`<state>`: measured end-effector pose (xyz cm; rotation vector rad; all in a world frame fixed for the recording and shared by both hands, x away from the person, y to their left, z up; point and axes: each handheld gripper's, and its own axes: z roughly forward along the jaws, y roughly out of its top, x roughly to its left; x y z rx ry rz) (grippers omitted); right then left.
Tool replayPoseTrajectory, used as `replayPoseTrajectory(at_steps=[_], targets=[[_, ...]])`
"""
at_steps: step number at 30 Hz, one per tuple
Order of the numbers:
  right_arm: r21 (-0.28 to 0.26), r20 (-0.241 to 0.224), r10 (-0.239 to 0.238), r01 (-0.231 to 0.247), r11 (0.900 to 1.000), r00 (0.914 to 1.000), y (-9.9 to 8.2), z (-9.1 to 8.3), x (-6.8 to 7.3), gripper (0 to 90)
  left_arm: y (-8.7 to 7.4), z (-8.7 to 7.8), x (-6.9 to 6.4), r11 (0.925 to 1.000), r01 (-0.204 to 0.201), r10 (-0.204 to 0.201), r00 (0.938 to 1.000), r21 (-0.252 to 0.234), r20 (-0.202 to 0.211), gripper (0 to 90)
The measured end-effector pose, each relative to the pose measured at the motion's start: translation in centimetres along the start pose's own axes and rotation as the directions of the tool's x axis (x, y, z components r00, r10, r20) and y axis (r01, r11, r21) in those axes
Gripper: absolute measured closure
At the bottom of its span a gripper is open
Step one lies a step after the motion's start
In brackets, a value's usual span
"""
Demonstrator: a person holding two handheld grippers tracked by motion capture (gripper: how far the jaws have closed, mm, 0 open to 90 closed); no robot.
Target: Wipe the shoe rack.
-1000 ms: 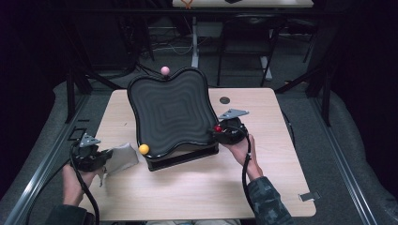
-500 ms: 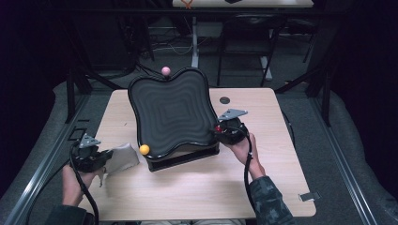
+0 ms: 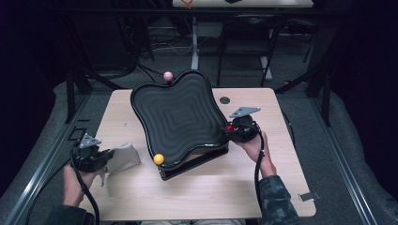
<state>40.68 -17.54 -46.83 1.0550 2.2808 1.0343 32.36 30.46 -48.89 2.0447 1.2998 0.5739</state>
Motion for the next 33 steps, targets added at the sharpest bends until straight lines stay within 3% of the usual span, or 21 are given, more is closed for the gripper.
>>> replayPoseTrajectory(at_steps=[4,7,14,23,31,33], targets=[[-0.025,0.071,0.074,-0.072,0.9971,0.9947,-0.2,0.4,-0.1,59.5,0.3,0.1,-0.3,0.9996,0.003,-0.003,1.0,-0.026,0.006,82.7],[-0.044,0.106,0.086,-0.082,0.9956,0.9906,-0.3,0.6,0.0,59.7,0.6,0.2,-0.6,0.9992,0.004,-0.004,1.0,-0.039,0.008,82.8],[-0.063,0.122,0.101,-0.093,0.9936,0.9874,-0.5,0.7,0.2,59.8,2.3,-0.1,-0.1,0.9942,0.027,-0.027,0.9996,-0.104,0.002,82.9],[-0.074,0.143,0.11,-0.1,0.9923,0.9837,-0.6,0.9,0.5,59.8,4.9,-0.6,0.9,0.9787,0.083,-0.087,0.9962,-0.187,-0.009,83.0],[-0.073,0.149,0.117,-0.107,0.9915,0.9818,-0.6,0.9,0.5,59.8,8.1,-0.7,1.1,0.9749,0.085,-0.095,0.9947,-0.206,-0.04,82.7],[-0.076,0.154,0.126,-0.115,0.9904,0.9801,-0.7,0.9,0.6,59.8,9.0,-0.4,1.2,0.9779,0.08,-0.091,0.9948,-0.193,-0.046,82.9]])
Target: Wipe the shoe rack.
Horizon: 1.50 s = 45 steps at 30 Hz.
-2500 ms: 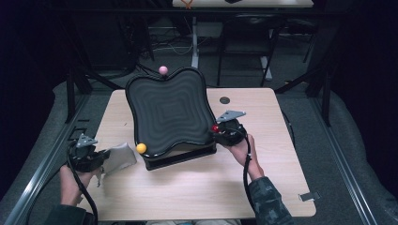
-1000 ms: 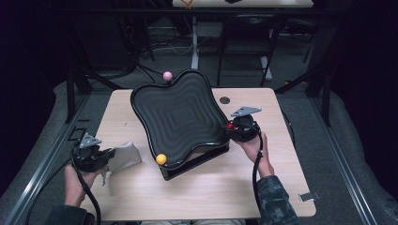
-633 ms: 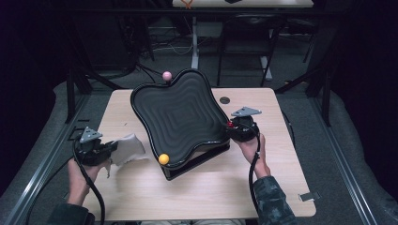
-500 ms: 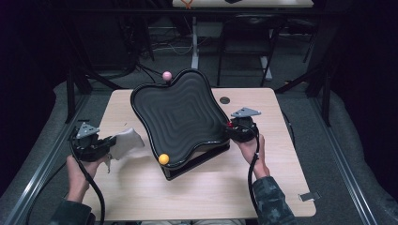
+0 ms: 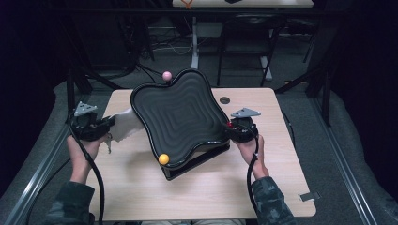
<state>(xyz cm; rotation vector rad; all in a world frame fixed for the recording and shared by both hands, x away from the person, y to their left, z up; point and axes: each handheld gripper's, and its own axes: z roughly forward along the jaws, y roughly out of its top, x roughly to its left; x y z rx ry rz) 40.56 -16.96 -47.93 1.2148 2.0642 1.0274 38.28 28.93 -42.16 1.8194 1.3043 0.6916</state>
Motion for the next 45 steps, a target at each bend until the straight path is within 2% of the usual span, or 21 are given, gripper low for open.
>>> replayPoseTrajectory(at_steps=[5,9,16,19,22,31,45], targets=[[0.001,0.002,0.003,-0.003,1.0,1.0,0.0,0.0,0.0,59.7,1.5,1.1,0.0,1.0,0.006,-0.006,0.9998,0.004,0.019,83.1],[0.002,-0.005,0.009,-0.009,1.0,0.9999,0.0,0.1,0.0,59.7,2.8,1.6,-0.4,1.0,-0.006,0.006,0.9994,-0.002,0.034,83.3],[0.001,-0.003,0.007,-0.007,1.0,1.0,0.0,0.1,0.0,59.7,5.1,2.3,-1.0,0.9994,-0.034,0.034,0.9987,-0.006,0.038,83.1],[0.002,-0.004,0.009,-0.009,1.0,1.0,0.0,0.1,0.0,59.6,5.9,2.6,-1.1,0.9994,-0.033,0.034,0.9988,-0.008,0.036,83.2],[0.003,-0.007,0.011,-0.011,0.9999,0.9999,0.0,0.1,0.0,59.6,6.5,3.0,-1.4,0.999,-0.045,0.045,0.9981,0.004,0.042,83.2],[0.007,-0.007,0.012,-0.012,0.9999,0.9999,-0.1,0.2,0.0,59.6,6.3,3.5,-1.7,0.9986,-0.041,0.039,0.9978,0.033,0.053,83.9],[0.01,-0.018,0.018,-0.018,0.9998,0.9997,-0.1,0.2,-0.2,59.5,5.0,3.0,-2.2,0.9985,-0.047,0.045,0.9958,0.03,0.08,83.7]])
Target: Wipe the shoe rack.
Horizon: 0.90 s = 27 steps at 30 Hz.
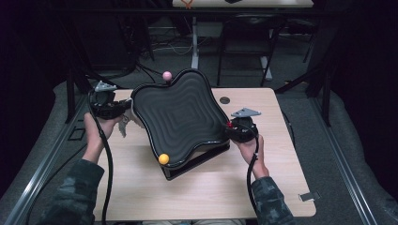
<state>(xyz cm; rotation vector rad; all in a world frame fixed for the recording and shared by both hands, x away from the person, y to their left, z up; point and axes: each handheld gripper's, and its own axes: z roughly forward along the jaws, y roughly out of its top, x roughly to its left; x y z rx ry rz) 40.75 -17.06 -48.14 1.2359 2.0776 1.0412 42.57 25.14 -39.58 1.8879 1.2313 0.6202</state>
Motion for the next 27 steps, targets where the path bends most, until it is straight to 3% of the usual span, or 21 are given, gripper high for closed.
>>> replayPoseTrajectory(at_steps=[11,16,27], targets=[[0.007,0.0,-0.009,0.009,0.9999,1.0,0.0,0.1,0.0,59.4,-1.1,-0.3,-0.7,1.0,-0.004,0.004,0.9998,-0.002,0.019,83.5],[0.01,0.005,-0.008,0.008,0.9999,1.0,0.0,0.1,0.0,59.4,-1.8,-0.5,-1.6,0.9999,-0.016,0.016,0.9996,0.003,0.024,83.1],[0.02,0.013,-0.017,0.017,0.9997,0.9998,-0.1,0.3,0.1,59.3,-4.3,-0.4,-3.1,0.9994,-0.028,0.026,0.9971,0.021,0.072,83.7]])
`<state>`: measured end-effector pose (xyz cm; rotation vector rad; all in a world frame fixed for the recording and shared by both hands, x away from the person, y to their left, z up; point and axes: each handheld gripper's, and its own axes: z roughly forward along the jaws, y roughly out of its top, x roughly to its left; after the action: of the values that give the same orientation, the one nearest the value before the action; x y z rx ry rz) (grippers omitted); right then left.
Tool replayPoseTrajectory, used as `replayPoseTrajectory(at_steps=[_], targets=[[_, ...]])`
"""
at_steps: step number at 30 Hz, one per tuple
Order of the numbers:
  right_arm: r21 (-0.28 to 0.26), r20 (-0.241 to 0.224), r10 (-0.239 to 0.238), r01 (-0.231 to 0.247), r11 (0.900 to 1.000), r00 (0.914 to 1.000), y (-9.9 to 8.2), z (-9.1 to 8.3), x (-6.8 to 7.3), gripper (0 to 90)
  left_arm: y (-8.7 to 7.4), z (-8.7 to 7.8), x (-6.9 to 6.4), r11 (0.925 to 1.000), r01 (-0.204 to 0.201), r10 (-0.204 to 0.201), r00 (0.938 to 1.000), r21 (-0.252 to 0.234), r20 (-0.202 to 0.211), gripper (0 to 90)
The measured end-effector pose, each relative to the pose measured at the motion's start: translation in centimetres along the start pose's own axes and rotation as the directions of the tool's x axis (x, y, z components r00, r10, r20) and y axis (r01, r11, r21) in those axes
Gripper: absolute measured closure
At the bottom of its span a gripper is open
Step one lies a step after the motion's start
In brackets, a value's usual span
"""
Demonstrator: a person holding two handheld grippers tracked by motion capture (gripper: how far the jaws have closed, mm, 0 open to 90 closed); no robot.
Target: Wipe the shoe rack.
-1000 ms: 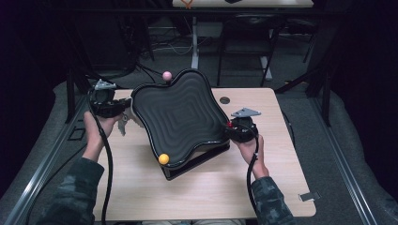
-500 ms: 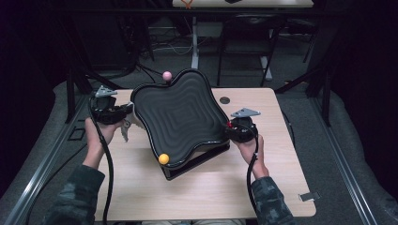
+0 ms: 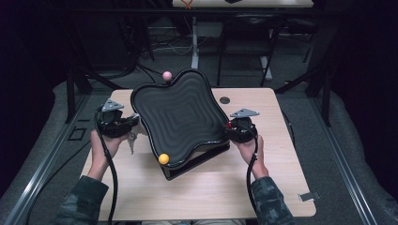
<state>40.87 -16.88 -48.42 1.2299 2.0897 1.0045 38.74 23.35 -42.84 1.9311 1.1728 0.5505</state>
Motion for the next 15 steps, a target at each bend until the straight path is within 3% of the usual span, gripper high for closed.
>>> replayPoseTrajectory(at_steps=[15], targets=[[0.0,0.005,0.007,-0.007,1.0,1.0,-0.2,0.1,0.0,59.2,-2.2,0.2,-1.6,0.9999,-0.014,0.014,0.9984,0.008,0.054,83.9]])
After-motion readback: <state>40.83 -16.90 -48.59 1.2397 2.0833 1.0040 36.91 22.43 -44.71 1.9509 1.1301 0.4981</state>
